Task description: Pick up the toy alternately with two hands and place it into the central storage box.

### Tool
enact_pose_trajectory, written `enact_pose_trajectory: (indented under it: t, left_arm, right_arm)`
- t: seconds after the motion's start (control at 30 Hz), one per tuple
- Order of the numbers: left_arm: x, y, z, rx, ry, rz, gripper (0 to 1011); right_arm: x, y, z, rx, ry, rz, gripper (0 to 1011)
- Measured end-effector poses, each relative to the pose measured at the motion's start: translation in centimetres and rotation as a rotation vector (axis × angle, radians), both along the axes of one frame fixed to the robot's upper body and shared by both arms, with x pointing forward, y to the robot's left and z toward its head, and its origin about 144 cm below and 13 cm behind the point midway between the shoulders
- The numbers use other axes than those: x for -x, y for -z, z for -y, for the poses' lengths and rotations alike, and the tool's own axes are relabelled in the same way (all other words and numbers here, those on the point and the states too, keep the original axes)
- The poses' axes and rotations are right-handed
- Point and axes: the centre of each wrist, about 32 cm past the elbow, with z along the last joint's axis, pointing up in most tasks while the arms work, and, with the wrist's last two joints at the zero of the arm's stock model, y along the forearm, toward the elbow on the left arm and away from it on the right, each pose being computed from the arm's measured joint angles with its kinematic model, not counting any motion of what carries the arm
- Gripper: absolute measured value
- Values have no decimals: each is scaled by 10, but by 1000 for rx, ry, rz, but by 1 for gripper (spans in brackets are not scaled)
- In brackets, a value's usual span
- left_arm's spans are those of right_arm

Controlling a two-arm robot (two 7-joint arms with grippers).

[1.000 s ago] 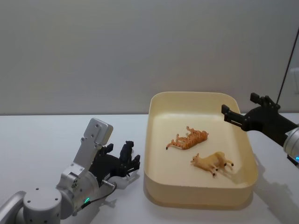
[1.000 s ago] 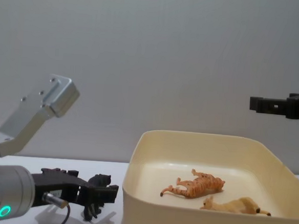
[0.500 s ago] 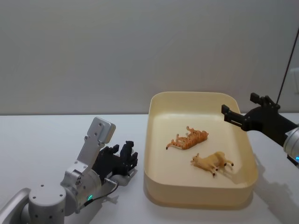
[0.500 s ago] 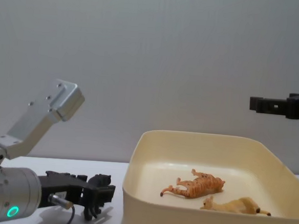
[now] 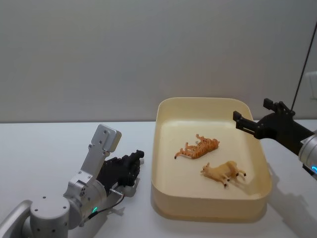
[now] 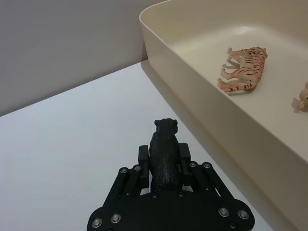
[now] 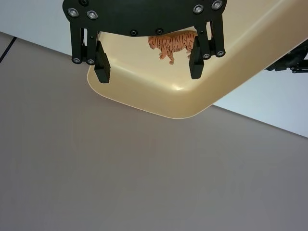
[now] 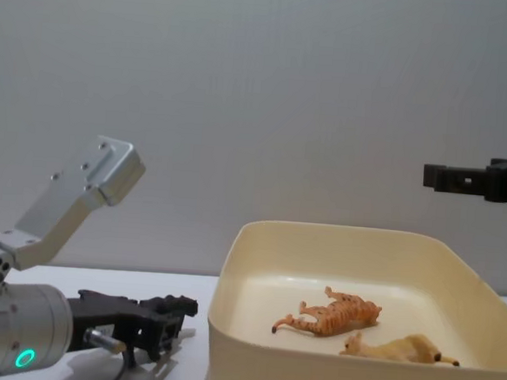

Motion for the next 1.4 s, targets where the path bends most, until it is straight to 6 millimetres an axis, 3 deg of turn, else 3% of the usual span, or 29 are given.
enact_pose_trajectory:
  t: [0.27,0.77,1.4]
  left_arm:
    - [2,-5,4,-6,-53,12,331]
    - [-2,-38,12,-56,-124,112,331]
    - [-29,-69,22,-54,41,208,331]
  right_arm:
    - [0,0,0,0,0,0,1001]
    - [0,0,0,0,0,0,1001]
    - [0,0,0,0,0,0,1001]
